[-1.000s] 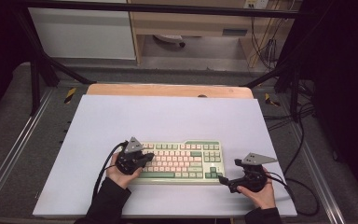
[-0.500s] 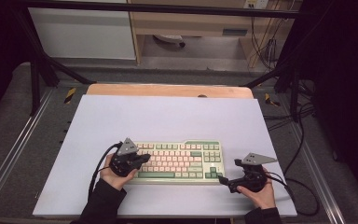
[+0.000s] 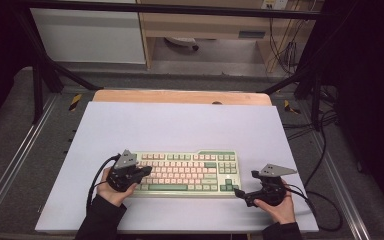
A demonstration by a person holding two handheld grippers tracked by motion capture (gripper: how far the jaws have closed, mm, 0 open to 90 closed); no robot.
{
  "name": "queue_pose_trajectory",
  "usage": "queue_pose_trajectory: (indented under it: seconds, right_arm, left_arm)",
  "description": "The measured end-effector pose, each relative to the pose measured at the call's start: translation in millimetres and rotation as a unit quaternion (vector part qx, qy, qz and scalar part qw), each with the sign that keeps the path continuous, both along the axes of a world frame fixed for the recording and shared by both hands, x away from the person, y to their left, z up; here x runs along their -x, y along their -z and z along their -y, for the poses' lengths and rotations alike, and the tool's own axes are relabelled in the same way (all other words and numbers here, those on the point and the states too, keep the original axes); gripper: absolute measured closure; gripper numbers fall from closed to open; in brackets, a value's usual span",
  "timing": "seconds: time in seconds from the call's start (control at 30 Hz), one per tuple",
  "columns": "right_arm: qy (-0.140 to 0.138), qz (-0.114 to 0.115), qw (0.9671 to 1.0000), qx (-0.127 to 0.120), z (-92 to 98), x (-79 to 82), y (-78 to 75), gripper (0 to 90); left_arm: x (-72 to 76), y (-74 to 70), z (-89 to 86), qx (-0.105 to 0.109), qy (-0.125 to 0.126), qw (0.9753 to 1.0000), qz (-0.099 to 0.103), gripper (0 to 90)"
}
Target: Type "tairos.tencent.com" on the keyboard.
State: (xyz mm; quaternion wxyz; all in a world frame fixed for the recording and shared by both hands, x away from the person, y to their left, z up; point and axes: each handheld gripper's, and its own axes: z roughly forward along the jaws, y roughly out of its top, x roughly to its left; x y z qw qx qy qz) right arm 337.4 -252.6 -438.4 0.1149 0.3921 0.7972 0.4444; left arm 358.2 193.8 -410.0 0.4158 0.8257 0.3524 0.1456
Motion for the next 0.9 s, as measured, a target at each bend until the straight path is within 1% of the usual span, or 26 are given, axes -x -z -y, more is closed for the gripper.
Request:
queue_pose_trajectory:
  seconds: [0.17, 0.37, 0.6, 0.7, 0.9]
  right_arm:
    - [0.000, 0.000, 1.0000, 0.000, -0.1, 0.1, 0.0, 0.5]
    - [-0.001, -0.001, 1.0000, 0.001, -0.5, -0.1, 0.5, 0.5]
    - [0.000, -0.001, 1.0000, 0.001, -0.3, 0.0, 0.2, 0.5]
    - [-0.001, 0.000, 1.0000, 0.001, -0.4, -0.1, 0.5, 0.5]
    - [0.000, -0.001, 1.0000, 0.001, -0.4, 0.2, 0.1, 0.5]
  left_arm:
    - [1.6, 2.0, -10.3, -0.002, -0.009, 1.0000, -0.002, 90.0]
    - [0.4, 8.6, -17.6, -0.007, -0.018, 0.9998, -0.010, 90.0]
    - [-1.5, 15.3, -21.8, -0.013, -0.025, 0.9995, -0.017, 90.0]
    - [-1.5, 16.9, -21.3, -0.015, -0.024, 0.9995, -0.017, 90.0]
    - [-2.1, 19.3, -21.8, -0.011, -0.021, 0.9996, -0.016, 90.0]
